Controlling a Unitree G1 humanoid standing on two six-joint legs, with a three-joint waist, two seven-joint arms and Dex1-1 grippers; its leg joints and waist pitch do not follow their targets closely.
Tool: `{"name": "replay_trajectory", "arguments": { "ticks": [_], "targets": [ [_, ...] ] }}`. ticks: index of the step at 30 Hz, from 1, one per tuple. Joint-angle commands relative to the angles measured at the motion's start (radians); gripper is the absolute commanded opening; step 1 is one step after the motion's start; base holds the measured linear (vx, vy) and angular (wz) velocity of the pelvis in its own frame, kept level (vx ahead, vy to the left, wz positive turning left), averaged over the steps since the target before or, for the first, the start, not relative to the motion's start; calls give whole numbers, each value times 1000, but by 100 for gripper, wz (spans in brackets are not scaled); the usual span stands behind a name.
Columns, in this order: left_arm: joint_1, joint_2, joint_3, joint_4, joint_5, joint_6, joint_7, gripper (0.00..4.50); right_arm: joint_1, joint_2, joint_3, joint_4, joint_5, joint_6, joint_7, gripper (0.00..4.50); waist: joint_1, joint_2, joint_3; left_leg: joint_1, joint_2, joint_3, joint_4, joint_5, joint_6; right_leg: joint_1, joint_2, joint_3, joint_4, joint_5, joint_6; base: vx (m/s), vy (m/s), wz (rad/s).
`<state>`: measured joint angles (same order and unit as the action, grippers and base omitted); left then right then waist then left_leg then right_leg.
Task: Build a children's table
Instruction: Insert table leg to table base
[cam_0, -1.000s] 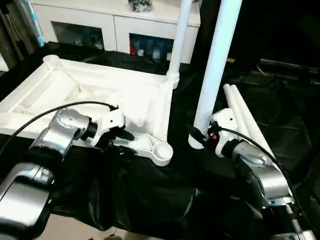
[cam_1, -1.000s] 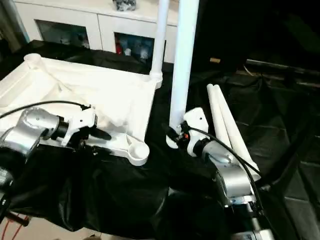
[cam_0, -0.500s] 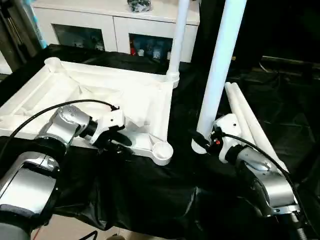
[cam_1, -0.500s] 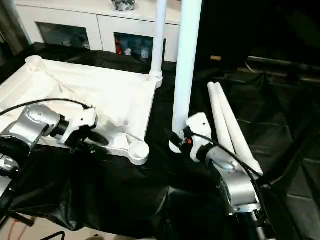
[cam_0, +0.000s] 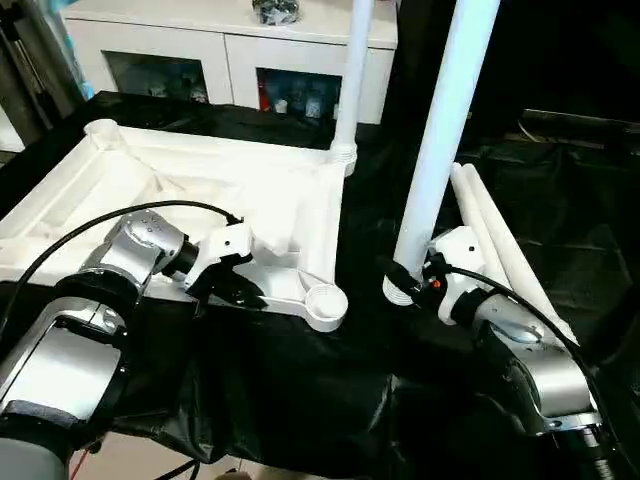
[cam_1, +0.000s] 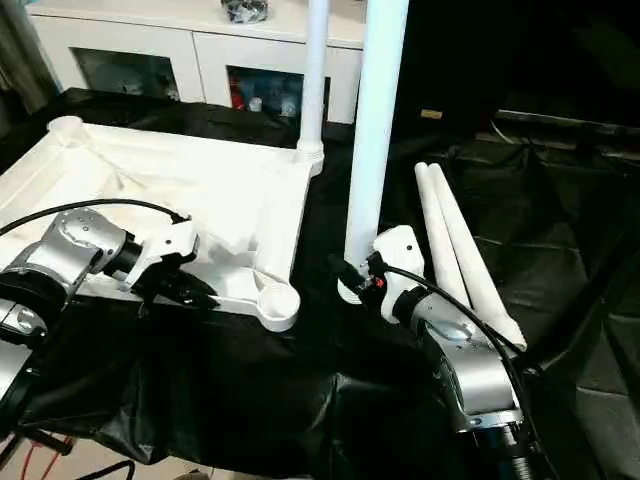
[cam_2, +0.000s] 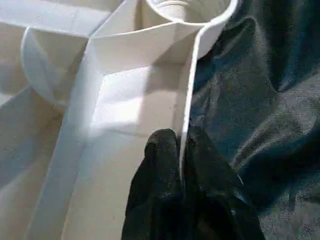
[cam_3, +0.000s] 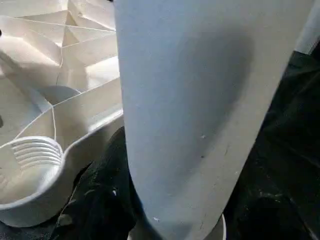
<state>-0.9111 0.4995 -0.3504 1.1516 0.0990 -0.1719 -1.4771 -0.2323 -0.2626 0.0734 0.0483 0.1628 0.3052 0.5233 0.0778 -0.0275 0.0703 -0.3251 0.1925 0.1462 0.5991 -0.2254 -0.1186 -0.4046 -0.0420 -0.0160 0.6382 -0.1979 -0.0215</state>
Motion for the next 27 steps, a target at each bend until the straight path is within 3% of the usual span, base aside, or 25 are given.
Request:
{"name": "replay_trajectory", "arguments": {
  "ticks": [1, 4, 5, 6, 7, 9, 11, 12, 14, 17, 18, 21, 22, 24, 27],
  "targets": [
    [23, 2, 29, 4, -8, 61, 54, 1, -26, 3, -12, -7, 20, 19, 2, 188, 4, 3, -74, -17, 15, 7, -66, -43, -6, 82, -78, 44, -64, 20, -239, 0, 0, 0],
    [40, -6, 54, -14, -29, 104, 81, 0, -42, 8, -14, 6, 29, 26, 5, 188, -1, 1, -71, -17, 16, 7, -67, -59, -3, 80, -80, 44, -69, -41, -235, 0, 0, 0],
    [88, -36, 96, -100, -82, 192, 125, 0, -71, 25, -25, 24, 54, 46, 9, 188, -5, -19, -71, -18, 16, 9, -67, -61, 1, 82, -80, 44, -70, -58, -232, 0, 0, 0],
    [120, -57, 114, -165, -110, 238, 149, 0, -88, 33, -30, 36, 64, 53, 9, 188, -5, -20, -69, -21, 17, 7, -66, -54, 9, 80, -84, 43, -69, -84, -235, 0, 0, 0],
    [135, -66, 121, -196, -122, 257, 158, 0, -95, 36, -31, 41, 67, 55, 10, 188, -6, -13, -71, -19, 21, 6, -66, -56, 9, 77, -88, 44, -67, -94, -238, 0, 0, 0],
    [148, -74, 124, -223, -126, 267, 170, 0, -101, 39, -32, 46, 70, 57, 11, 188, -5, -8, -70, -15, 22, 11, -66, -57, 18, 67, -83, 44, -74, -102, -241, 0, 0, 0],
    [198, -101, 122, -322, -124, 297, 218, 0, -126, 54, -37, 70, 84, 61, 15, 188, -5, -24, -67, -18, 26, 9, -69, -57, 30, 68, -84, 41, -69, -97, -232, 0, 0, 0],
    [226, -115, 114, -373, -114, 304, 243, 0, -143, 65, -43, 89, 95, 66, 15, 188, -4, -22, -68, -16, 24, 12, -69, -57, 33, 66, -85, 41, -72, -125, -221, 0, 0, 0],
    [266, -137, 103, -443, -98, 322, 276, 0, -173, 82, -54, 115, 113, 87, 14, 188, -6, -28, -67, -17, 24, 13, -69, -56, 35, 63, -83, 40, -76, -145, -209, 0, 0, 0],
    [345, -167, 77, -569, -79, 387, 339, 0, -222, 87, -35, 166, 126, 106, 65, 188, -8, -26, -68, -18, 27, 15, -67, -56, 43, 63, -86, 39, -73, -147, -213, 0, 0, 0],
    [365, -173, 61, -587, -66, 400, 362, 0, -240, 88, -24, 195, 128, 104, 93, 188, -9, -32, -68, -16, 26, 20, -66, -49, 57, 58, -83, 38, -73, -146, -212, 0, 0, 0],
    [381, -173, 50, -614, -57, 418, 381, 0, -257, 90, -19, 231, 125, 91, 106, 188, -6, -31, -68, -11, 27, 24, -68, -64, 62, 50, -81, 37, -78, -161, -199, 0, 0, 0],
    [385, -172, 46, -619, -50, 419, 387, 0, -265, 90, -12, 250, 120, 85, 116, 188, -7, -31, -70, -14, 27, 22, -70, -61, 58, 52, -82, 36, -75, -155, -198, 0, 0, 0],
    [390, -172, 45, -630, -44, 426, 393, 0, -277, 91, -1, 282, 111, 77, 133, 188, -9, -43, -73, -16, 26, 23, -69, -51, 57, 54, -83, 35, -75, -135, -192, 0, 0, 0],
    [405, -169, 54, -682, -45, 466, 400, 0, -293, 84, 8, 327, 98, 69, 149, 188, -12, -46, -77, -17, 27, 22, -68, -41, 61, 55, -86, 34, -71, -121, -194, 0, 0, 0]
  ]
}}
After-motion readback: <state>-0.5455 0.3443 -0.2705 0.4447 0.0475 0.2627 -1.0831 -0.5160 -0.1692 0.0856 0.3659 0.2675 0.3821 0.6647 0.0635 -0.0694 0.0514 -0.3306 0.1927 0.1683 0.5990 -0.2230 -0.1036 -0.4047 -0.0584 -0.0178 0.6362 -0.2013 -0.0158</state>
